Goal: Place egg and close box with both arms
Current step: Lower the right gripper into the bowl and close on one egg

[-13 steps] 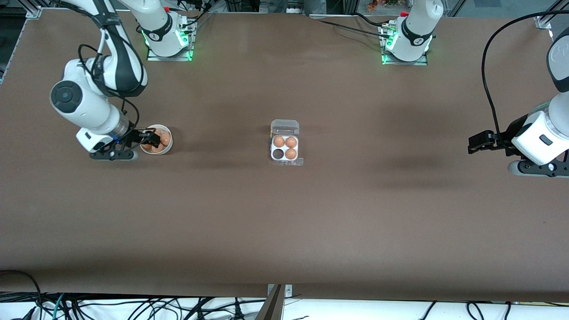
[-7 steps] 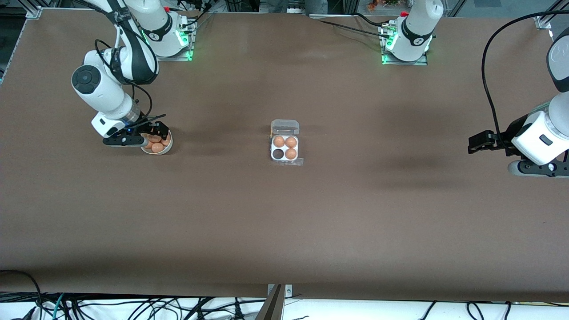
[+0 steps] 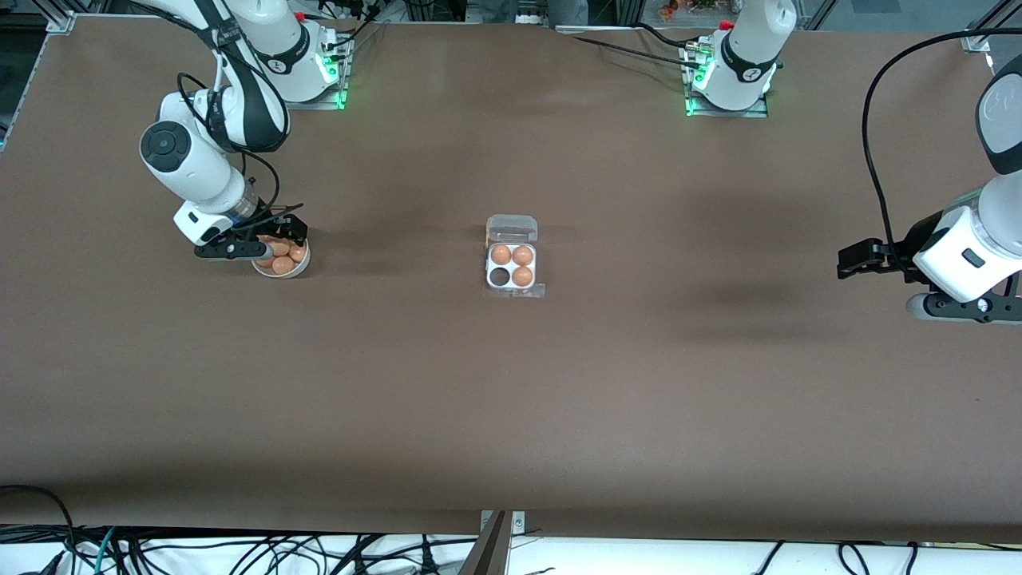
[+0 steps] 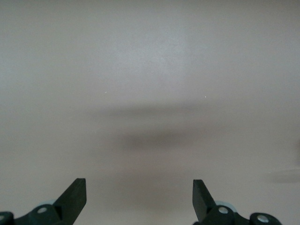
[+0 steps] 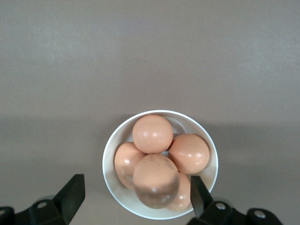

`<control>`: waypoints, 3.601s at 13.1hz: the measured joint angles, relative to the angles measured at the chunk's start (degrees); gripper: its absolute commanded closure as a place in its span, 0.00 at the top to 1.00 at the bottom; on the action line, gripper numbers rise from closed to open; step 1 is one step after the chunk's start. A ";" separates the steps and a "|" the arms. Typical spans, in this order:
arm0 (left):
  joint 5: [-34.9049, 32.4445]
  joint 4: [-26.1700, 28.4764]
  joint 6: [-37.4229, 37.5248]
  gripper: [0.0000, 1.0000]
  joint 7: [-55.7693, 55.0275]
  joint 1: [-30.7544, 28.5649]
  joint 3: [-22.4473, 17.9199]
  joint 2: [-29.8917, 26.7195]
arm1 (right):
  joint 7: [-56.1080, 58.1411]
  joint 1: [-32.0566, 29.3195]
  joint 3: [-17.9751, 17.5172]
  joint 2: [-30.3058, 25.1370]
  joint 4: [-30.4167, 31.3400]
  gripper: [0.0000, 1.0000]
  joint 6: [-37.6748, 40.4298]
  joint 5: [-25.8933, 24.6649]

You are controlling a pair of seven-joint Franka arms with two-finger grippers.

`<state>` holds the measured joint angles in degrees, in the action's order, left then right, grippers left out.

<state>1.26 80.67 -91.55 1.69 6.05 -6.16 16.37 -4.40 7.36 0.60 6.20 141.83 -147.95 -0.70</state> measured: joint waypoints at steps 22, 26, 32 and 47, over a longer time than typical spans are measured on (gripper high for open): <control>0.00 0.00 0.00 1.00 0.00 0.00 -0.04 0.00 | 2.50 -0.82 0.52 3.08 -0.61 0.88 -1.00 -0.01; 0.00 0.00 0.00 1.00 0.00 -0.01 -0.04 0.00 | 2.55 -1.06 0.52 3.22 -0.85 0.65 -1.04 -0.04; 0.00 0.00 0.00 1.00 0.00 -0.03 -0.05 0.00 | 3.31 -1.15 0.53 3.20 -1.07 0.55 -1.05 -0.06; 0.00 0.00 0.00 1.00 0.00 -0.03 -0.05 0.09 | 4.39 -1.15 0.49 3.21 -1.10 0.32 -1.04 -0.06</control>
<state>1.26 80.67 -91.55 1.69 6.02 -6.21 16.45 -0.02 6.21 1.09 9.41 140.73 -148.99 -0.76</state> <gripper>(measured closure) 0.000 0.520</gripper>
